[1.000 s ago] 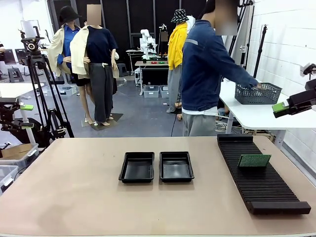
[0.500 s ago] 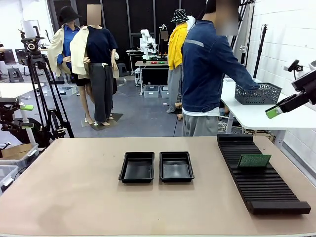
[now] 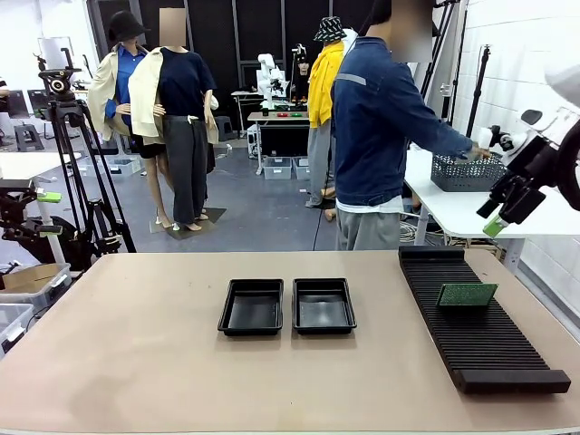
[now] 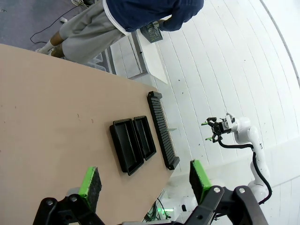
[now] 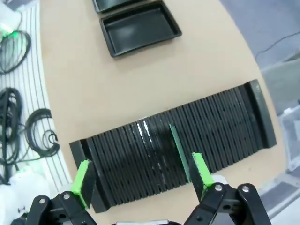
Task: Inspect and transfer BCBs to ESD trays.
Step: Pick up the Blank PCB from the PCB Rack and place it in the left ESD tray.
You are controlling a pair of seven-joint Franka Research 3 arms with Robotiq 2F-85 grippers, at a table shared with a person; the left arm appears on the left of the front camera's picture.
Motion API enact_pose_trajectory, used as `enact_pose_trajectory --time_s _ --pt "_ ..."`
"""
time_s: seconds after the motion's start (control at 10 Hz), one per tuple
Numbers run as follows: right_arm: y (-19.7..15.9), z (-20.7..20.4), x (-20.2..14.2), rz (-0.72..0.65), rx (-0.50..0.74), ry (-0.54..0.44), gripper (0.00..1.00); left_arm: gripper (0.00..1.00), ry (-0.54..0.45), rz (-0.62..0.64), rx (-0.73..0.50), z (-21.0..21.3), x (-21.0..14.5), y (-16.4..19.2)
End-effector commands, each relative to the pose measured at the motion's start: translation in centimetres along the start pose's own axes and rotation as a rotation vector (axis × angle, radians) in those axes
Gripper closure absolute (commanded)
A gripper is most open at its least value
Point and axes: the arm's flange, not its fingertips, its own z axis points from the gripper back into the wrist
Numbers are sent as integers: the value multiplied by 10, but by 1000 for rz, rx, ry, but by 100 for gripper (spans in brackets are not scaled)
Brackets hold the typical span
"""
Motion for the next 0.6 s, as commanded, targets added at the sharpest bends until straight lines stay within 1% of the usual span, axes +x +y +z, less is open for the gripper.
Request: enact_pose_trajectory --time_s 0.0,0.1,0.3,0.4,0.5 --pt "-12 -9 3 95 11 57 0 0 4 14 13 2 0 -2" --pt "-11 -16 3 146 26 125 0 0 4 14 13 2 0 -2" --pt "-14 -30 0 195 -36 285 0 0 4 14 13 2 0 -2" --pt "-12 -35 -3 219 -53 346 0 0 4 14 13 2 0 -2" --pt "-11 -38 -5 228 -60 359 0 0 4 14 13 2 0 -2"
